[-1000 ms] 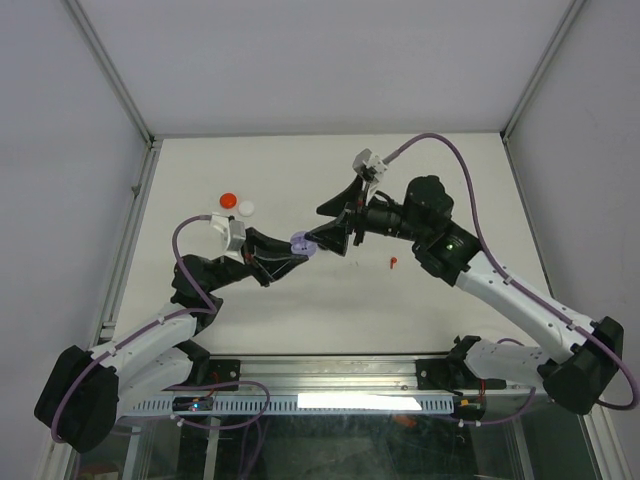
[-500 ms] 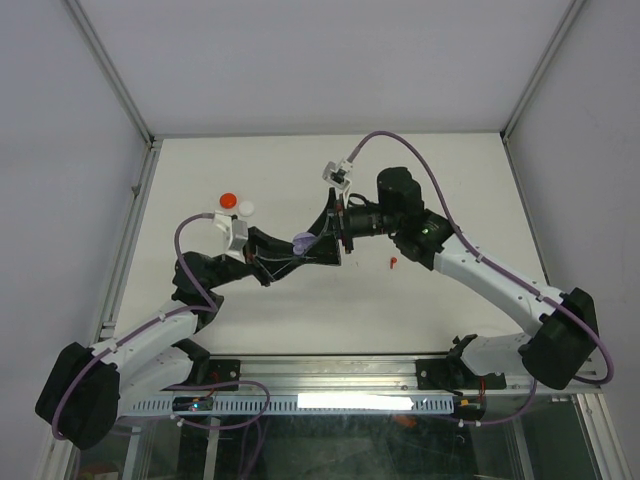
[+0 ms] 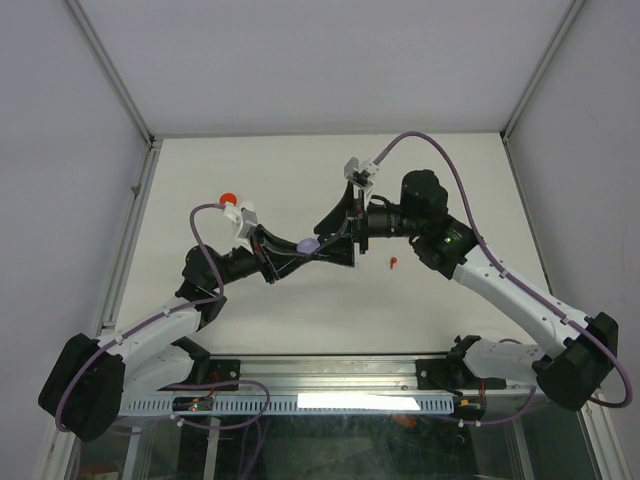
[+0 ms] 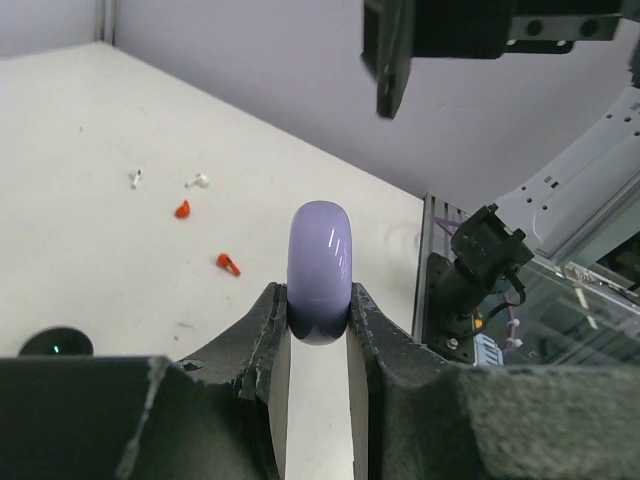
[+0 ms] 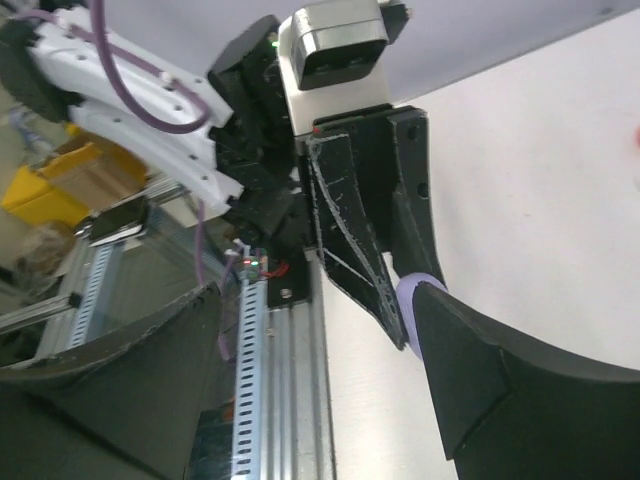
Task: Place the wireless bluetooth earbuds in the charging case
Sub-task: Close the charging case, then place the charging case at the center of the board.
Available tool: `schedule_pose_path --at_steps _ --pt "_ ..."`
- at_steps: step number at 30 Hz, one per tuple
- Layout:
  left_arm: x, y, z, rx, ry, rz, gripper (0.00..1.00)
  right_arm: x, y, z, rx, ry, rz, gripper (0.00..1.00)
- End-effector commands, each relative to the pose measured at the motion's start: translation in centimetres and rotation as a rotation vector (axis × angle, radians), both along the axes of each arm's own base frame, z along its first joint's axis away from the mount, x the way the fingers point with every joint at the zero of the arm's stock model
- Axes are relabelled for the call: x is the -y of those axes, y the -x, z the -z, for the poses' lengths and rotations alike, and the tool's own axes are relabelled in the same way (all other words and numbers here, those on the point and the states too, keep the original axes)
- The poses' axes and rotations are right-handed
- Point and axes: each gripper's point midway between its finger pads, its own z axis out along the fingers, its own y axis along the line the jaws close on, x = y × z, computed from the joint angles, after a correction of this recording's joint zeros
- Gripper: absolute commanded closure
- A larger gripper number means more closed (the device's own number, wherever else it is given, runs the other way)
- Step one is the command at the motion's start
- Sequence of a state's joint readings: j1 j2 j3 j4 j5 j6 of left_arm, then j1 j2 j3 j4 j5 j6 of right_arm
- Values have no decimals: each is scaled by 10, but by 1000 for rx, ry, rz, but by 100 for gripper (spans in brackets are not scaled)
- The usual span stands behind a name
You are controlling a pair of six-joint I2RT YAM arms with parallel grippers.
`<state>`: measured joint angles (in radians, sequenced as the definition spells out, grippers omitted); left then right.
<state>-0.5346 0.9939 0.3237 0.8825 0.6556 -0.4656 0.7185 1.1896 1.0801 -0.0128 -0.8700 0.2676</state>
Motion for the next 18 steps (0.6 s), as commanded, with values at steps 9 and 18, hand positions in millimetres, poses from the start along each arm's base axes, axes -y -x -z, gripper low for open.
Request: schedule_pose_path --at_steps 9,18 --pt "-14 -49 84 -575 -155 -287 100 69 -88 63 107 205 687 18" --pt "-27 -61 144 -839 -169 -442 96 105 -91 91 114 266 846 17"
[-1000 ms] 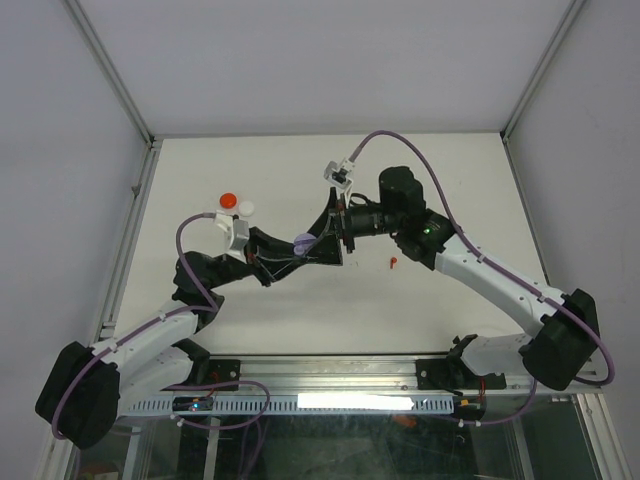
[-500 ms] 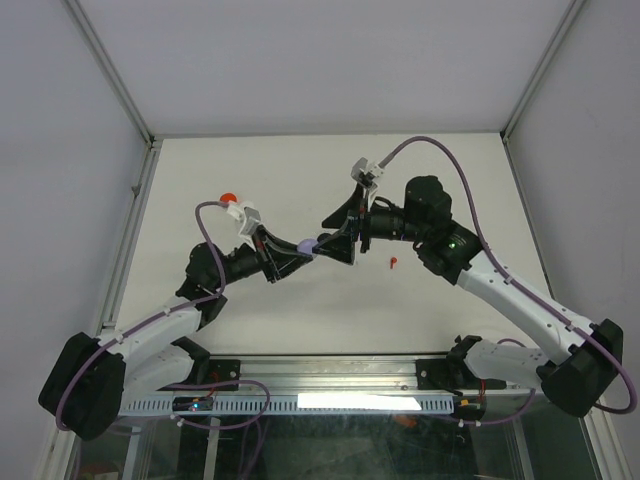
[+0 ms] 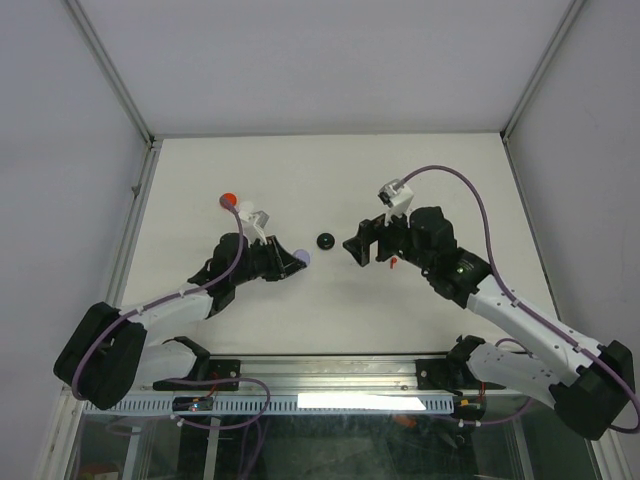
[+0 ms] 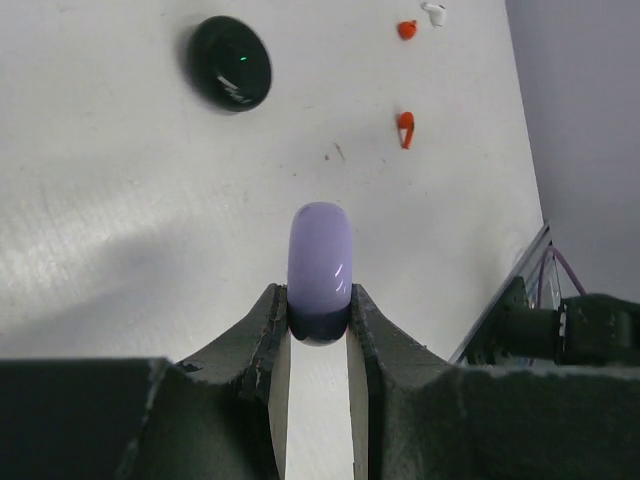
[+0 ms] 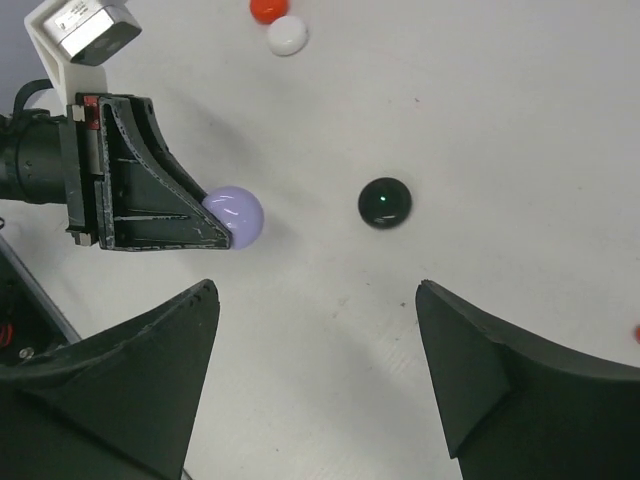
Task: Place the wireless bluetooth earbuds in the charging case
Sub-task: Place the charging case at the center of the board.
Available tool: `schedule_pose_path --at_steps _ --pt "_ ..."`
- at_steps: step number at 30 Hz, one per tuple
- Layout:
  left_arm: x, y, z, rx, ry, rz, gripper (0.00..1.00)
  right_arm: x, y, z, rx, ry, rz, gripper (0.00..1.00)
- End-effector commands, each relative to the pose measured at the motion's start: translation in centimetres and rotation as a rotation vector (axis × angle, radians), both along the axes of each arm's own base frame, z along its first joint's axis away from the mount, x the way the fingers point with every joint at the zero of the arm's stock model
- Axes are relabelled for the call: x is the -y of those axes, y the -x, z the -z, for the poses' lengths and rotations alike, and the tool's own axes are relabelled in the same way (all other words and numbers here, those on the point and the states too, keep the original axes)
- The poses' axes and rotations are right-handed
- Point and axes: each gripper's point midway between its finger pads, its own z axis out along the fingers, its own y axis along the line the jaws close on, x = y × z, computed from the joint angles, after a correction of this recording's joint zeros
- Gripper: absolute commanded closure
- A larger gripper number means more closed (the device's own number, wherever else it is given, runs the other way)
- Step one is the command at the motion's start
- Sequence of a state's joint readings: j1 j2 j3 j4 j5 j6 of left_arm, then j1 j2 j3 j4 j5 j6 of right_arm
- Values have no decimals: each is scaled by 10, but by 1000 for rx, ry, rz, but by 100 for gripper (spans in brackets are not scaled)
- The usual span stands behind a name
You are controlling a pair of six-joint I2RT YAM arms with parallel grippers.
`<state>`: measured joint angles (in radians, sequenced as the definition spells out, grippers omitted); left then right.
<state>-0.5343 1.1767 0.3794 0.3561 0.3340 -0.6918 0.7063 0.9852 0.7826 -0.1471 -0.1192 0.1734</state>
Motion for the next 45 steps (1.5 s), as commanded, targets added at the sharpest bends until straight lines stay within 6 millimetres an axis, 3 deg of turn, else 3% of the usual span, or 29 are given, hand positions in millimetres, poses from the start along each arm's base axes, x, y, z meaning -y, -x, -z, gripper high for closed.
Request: schedule_pose_path --at_steps 1,11,22,26,30,39,45 --pt "-10 -18 11 -87 19 -141 95 21 -12 -18 102 -5 113 17" --pt "-3 -41 53 -245 -19 -218 86 20 -11 -9 112 12 93 17" --pt "24 -70 67 -289 -48 -147 68 21 -10 -9 118 10 94 17" --pt "24 -75 74 -309 -98 -151 55 20 -11 -8 115 13 90 17" --pt "11 -80 71 -282 -178 -190 38 20 -11 -7 116 17 90 17" --pt "-42 -96 31 -145 -394 -324 32 20 -13 -2 109 37 88 17" --pt "-88 -121 7 -87 -502 -402 28 19 -12 3 98 51 83 17"
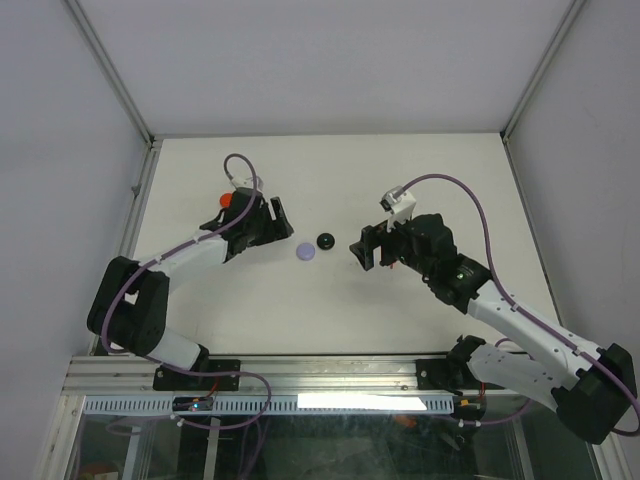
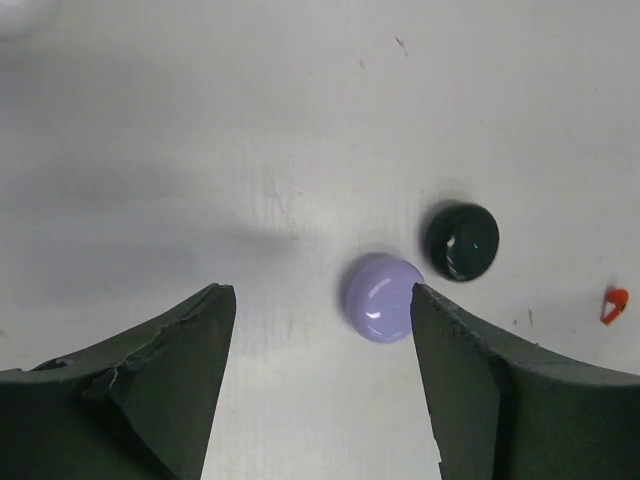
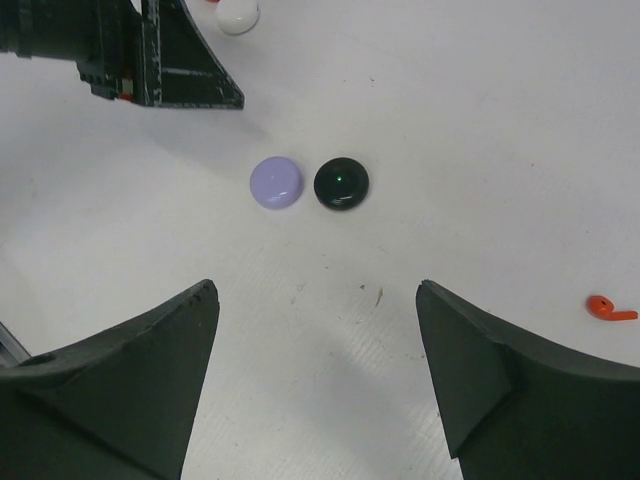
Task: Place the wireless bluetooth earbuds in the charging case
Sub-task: Place the charging case at the center of the board, then pick up the charging case at the center of the board.
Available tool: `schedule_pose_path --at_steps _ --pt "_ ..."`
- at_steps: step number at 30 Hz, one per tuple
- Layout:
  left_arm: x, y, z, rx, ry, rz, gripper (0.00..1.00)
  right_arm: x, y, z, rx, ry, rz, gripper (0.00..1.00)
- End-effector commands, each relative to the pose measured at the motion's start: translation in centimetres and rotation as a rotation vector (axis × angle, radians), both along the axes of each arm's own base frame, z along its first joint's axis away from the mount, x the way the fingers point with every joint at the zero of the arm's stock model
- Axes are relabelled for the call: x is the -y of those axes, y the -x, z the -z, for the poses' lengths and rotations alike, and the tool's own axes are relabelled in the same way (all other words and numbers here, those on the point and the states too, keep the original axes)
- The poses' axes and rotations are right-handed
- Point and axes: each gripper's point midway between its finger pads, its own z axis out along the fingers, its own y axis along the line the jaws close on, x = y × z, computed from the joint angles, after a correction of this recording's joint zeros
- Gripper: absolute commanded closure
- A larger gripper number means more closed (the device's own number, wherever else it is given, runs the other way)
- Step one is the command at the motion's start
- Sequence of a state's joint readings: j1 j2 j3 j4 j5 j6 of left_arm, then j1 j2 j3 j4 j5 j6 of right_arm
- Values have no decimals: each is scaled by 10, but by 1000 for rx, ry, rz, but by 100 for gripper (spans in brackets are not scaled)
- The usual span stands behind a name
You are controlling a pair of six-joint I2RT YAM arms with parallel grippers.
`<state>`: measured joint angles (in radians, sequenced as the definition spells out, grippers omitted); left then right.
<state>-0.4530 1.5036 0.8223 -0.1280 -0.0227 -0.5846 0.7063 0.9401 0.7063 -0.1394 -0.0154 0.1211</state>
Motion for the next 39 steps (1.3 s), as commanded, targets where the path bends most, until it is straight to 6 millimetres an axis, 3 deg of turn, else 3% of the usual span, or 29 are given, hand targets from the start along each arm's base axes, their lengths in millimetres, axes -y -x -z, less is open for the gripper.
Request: schedule_pose_path --at_steps 1,6,9,14,25,39 --pt "-46 -28 -32 86 -128 -70 28 -3 -7 -18 59 -24 3 17" --pt "-93 -67 -37 98 -232 -161 26 -1 -8 -19 64 -23 12 17" --pt "-117 -89 -24 65 -279 -208 26 0 -8 -17 62 -20 14 16" --pt "-134 -119 -8 21 -339 -225 26 0 -10 -17 62 -12 15 17" --pt "-125 -140 15 -40 -348 -165 33 -3 -14 -10 49 11 14 16" --pt "-103 -139 38 -93 -357 -117 37 -5 -16 -5 36 23 11 16"
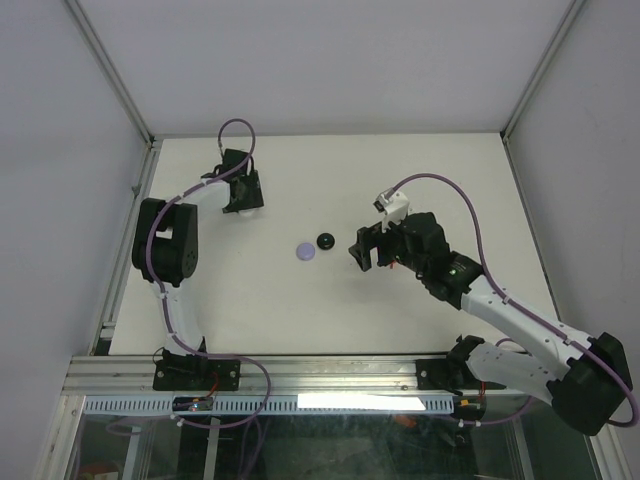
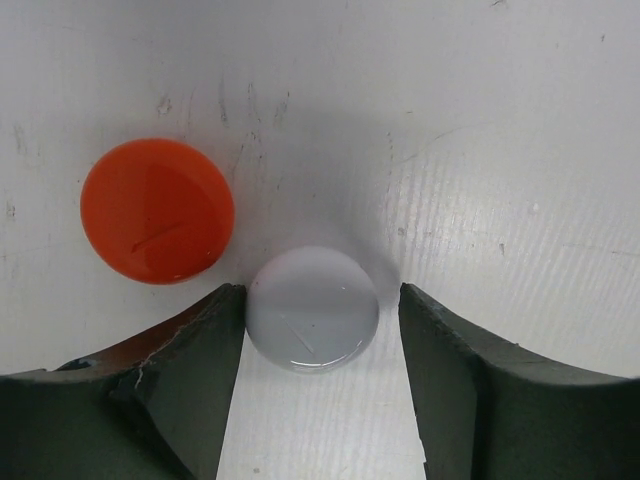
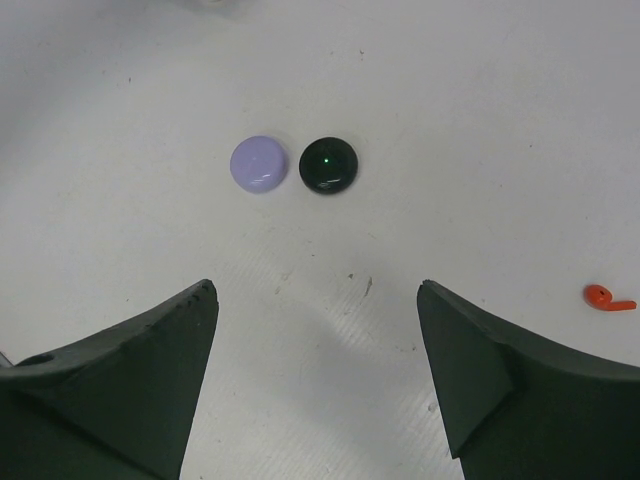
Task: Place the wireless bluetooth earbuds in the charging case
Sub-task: Pick up the charging case at the center of the board.
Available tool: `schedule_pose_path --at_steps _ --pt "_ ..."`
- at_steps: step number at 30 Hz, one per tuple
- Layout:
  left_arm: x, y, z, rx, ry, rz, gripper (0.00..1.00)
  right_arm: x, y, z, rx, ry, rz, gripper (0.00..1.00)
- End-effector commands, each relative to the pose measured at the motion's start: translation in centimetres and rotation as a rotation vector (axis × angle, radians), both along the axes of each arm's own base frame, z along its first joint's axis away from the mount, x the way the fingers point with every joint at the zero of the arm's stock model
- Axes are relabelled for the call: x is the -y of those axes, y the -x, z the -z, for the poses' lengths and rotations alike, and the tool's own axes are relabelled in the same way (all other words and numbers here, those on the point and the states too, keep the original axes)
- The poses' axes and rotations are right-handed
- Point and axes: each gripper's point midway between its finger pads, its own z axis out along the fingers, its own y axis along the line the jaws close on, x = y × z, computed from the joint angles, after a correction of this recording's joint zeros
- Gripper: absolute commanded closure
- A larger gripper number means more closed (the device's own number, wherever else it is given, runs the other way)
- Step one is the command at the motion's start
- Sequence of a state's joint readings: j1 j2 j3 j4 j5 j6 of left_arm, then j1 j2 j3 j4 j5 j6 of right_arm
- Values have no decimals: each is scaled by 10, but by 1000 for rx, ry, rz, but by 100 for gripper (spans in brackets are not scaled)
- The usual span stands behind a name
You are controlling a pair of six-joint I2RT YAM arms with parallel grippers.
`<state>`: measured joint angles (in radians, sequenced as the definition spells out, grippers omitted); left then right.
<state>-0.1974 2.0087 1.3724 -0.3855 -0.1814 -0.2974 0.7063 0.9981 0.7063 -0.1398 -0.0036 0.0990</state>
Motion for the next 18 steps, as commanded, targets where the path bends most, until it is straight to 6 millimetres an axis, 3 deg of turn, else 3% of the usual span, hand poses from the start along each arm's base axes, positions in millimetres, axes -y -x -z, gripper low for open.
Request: schedule_pose_path --at_steps 1,5,10,18 --pt "10 -9 -7 18 6 32 38 -5 -11 -24 64 -34 7 16" --pt "10 -5 -4 5 -3 61 45 -6 -11 -24 64 -34 1 16" --pt "26 5 -10 15 -10 186 54 -10 -9 -22 48 -36 -17 16" --pt "62 33 -56 129 -114 439 58 -17 -5 -19 -34 -30 -54 16"
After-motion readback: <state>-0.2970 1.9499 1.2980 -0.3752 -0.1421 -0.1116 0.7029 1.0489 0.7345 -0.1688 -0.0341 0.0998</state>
